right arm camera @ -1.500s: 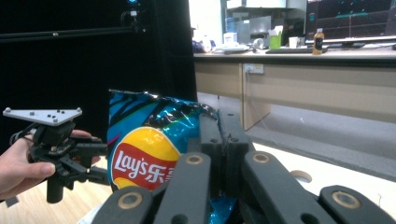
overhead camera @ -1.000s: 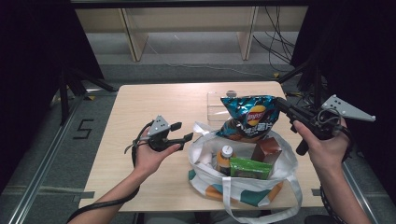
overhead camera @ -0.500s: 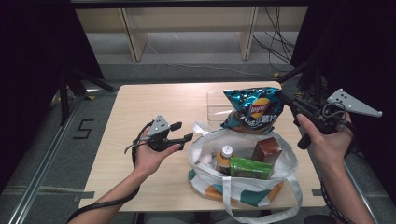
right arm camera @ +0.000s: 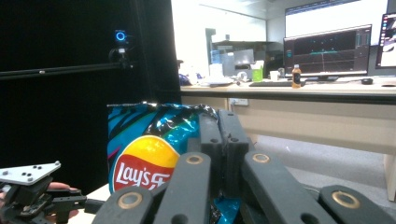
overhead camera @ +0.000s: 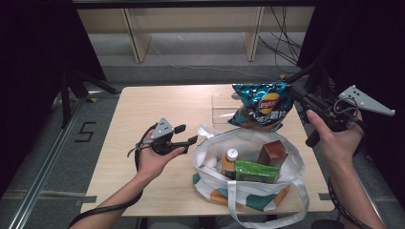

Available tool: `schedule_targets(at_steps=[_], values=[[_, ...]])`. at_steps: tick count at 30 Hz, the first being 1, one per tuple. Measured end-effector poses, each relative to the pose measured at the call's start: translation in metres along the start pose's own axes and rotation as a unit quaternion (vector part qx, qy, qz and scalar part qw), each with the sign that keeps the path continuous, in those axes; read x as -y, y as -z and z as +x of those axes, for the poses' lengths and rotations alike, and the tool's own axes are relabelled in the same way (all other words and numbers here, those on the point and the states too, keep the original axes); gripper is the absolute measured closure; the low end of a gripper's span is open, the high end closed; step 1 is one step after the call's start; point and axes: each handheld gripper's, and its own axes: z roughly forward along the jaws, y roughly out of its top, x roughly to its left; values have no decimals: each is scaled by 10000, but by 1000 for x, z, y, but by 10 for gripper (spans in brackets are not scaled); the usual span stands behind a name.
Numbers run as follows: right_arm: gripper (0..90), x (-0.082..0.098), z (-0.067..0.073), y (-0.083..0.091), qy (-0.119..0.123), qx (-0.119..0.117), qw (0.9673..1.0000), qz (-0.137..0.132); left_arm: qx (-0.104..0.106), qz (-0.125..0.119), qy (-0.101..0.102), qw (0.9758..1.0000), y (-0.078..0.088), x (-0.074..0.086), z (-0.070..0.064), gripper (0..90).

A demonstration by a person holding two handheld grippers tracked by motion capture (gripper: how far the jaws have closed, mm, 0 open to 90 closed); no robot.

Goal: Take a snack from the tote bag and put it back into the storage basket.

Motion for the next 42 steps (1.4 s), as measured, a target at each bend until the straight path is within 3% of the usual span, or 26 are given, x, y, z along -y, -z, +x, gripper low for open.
schedule_targets(at_steps=[25,42], values=[[900,0,-23,-16,-183,362,9992,59,-21,-58,69,10000,0,0,1,348],[900,-5,-33,-29,-132,494,9986,92,-6,-15,72,10000,-1,1,2,337]])
